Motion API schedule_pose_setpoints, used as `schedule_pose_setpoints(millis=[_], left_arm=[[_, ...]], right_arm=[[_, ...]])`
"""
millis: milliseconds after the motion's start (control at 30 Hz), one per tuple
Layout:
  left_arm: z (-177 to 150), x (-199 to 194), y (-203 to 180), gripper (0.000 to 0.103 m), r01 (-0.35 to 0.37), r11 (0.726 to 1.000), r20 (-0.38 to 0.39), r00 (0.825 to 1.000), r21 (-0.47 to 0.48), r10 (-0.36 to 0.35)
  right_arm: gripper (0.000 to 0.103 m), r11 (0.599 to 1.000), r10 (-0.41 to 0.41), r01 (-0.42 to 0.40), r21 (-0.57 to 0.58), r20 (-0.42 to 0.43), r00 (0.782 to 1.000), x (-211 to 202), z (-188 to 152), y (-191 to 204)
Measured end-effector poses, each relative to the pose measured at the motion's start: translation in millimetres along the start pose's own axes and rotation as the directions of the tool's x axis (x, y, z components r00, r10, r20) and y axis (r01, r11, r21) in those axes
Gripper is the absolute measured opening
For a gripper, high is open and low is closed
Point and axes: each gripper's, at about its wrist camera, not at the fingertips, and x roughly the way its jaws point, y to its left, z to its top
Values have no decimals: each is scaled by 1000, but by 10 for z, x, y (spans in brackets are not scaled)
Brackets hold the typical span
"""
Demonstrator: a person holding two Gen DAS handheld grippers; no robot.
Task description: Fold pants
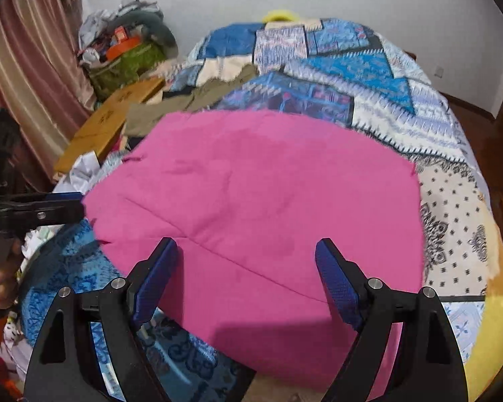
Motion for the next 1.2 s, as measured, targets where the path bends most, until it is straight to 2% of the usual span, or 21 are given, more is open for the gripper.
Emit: schedule_pose_setpoints(millis=[133, 200, 433, 500, 567, 633, 733, 867, 967, 1133, 1200], left_arm=[[-92, 34, -34, 91, 51, 999, -29, 998, -6, -51], [-103, 68, -36, 91, 101, 994, -44, 994, -29, -102], [105, 199, 100, 91, 220, 963, -71, 970, -155, -233], [186, 234, 112, 86, 225, 960, -77, 968, -168, -241], [260, 249, 113, 59, 189, 968, -76, 976, -163, -203], [322, 268, 109, 41, 156, 975, -75, 983, -158, -169], [358, 275, 85, 28, 156, 977, -61, 984, -148, -167], [362, 173, -83, 22, 81, 994, 13, 997, -68, -81], [349, -8, -166, 20, 7, 1000, 83, 997, -7, -7], [305, -365, -252, 19, -150, 986, 198, 971, 79, 132], [269, -502, -308, 18, -240, 963, 252, 946, 123, 204]], right_arm=[[82, 1000, 15, -15, 3, -9, 1000, 8, -30, -18], [82, 1000, 21, -21, 0, -9, 1000, -2, -44, -29], [83, 999, 39, -39, 13, 0, 999, 8, -59, -16], [83, 999, 46, -46, 18, 3, 999, 6, -62, -21], [84, 999, 51, -51, 19, 5, 999, 6, -65, -22], [84, 998, 52, -52, 20, 5, 999, 5, -64, -23], [84, 998, 54, -54, 20, 6, 999, 6, -66, -20], [82, 998, 55, -55, 24, 10, 998, -5, -68, -18], [82, 997, 58, -59, 50, 21, 998, -43, -82, -53], [81, 996, 42, -45, 77, 37, 998, -148, -164, -148], [81, 997, 24, -27, 77, 40, 999, -188, -196, -179]])
